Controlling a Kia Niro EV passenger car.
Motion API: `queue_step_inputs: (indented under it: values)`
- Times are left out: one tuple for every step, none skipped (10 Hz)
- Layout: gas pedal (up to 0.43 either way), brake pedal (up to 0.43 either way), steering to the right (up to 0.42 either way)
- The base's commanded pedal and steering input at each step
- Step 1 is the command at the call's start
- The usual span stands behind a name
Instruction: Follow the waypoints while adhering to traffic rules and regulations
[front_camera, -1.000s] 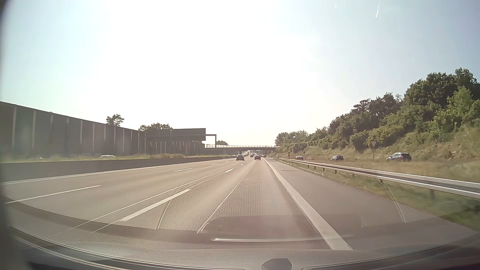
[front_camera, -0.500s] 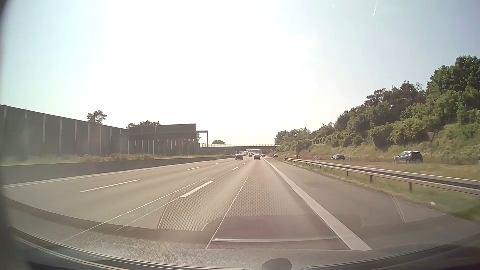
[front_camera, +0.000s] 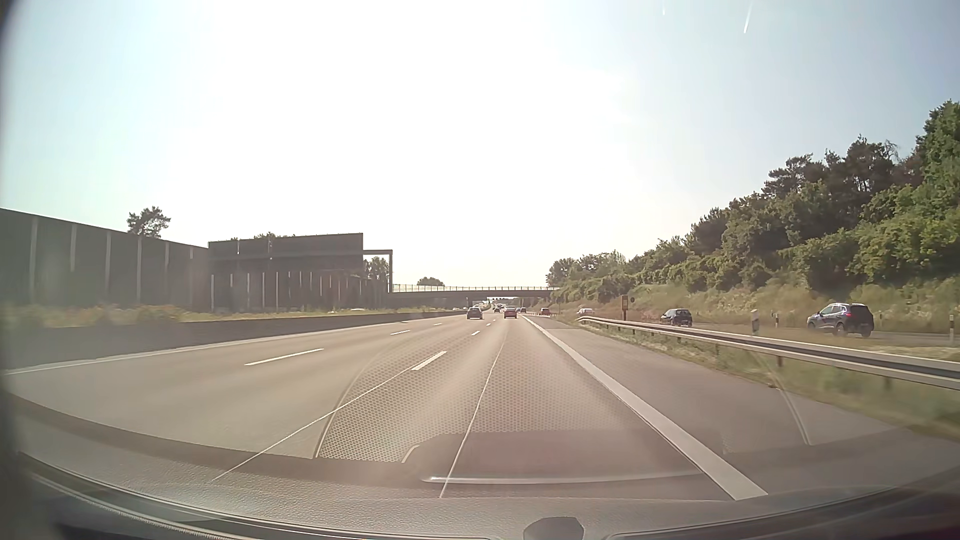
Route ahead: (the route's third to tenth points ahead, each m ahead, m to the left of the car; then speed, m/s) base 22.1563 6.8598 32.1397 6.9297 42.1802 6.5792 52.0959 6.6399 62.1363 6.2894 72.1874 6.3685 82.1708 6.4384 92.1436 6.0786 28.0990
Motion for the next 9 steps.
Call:
queue_step_inputs:
  values:
    - [0.189,0.024,0.0]
    - [0.189,0.024,0.0]
    - [0.189,0.024,-0.001]
    - [0.189,0.024,-0.001]
    - [0.189,0.024,-0.001]
    - [0.189,0.024,-0.001]
    - [0.189,0.024,-0.001]
    - [0.189,0.024,-0.001]
    - [0.189,0.024,-0.001]
